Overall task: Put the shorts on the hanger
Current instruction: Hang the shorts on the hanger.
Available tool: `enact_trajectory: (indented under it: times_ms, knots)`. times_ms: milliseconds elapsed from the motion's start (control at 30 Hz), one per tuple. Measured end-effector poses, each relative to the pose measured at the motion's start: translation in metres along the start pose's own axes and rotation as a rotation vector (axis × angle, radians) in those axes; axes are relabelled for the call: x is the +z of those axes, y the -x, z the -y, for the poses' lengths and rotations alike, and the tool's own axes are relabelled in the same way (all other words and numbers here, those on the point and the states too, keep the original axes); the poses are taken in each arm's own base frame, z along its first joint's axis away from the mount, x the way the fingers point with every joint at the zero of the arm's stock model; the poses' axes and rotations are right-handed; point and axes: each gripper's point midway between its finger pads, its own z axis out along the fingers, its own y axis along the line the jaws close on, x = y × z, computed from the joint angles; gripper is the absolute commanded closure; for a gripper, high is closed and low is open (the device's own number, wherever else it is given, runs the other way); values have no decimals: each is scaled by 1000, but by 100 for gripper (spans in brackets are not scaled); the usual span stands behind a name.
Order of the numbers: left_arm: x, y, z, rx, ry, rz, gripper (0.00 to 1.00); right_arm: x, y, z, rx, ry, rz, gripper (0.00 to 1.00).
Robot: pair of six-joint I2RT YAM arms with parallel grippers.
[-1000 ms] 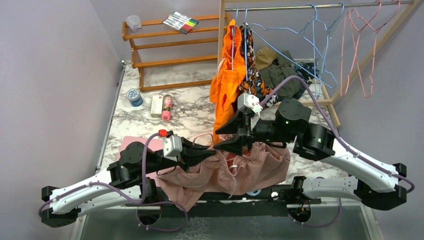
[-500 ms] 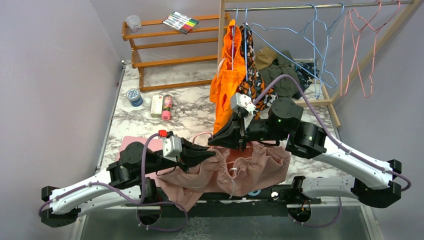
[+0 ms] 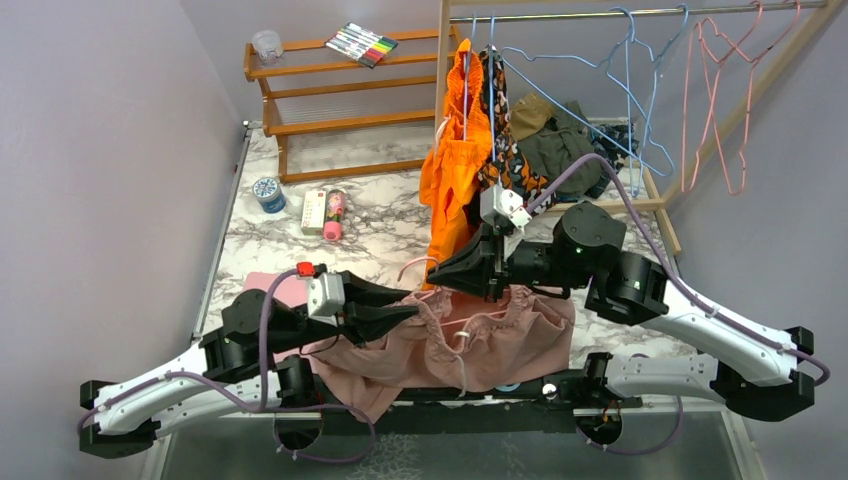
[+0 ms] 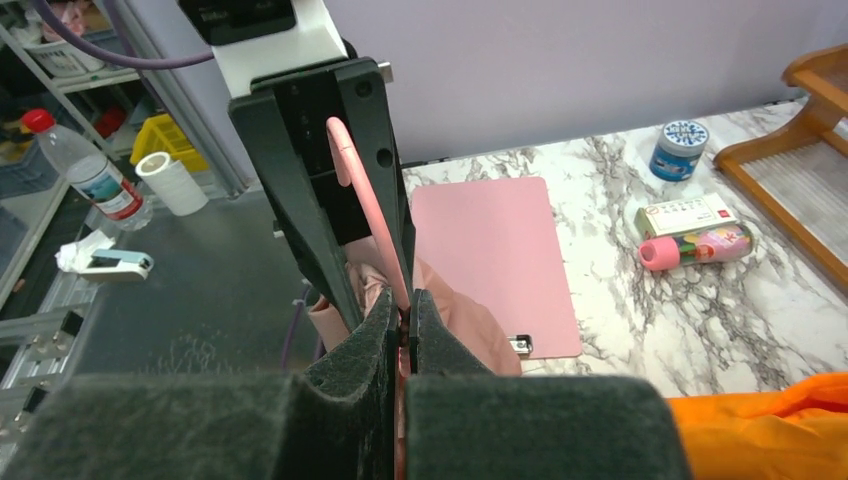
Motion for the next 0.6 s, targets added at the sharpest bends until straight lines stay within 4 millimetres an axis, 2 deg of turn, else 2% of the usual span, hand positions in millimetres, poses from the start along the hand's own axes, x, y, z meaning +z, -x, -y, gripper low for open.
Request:
enact_trajectory:
  times_ms: [133,433,600]
  knots:
    - [-7,7,-1,-4,15,26,66,-5,1,3,-9,-25,10,99]
    - [-21,7,-8,-11,64,13,66,-16,-2,13,-15,-101,23,99]
    - [-29,15,-10,-14,87,25,66,-29,7,16,-23,-140,60,99]
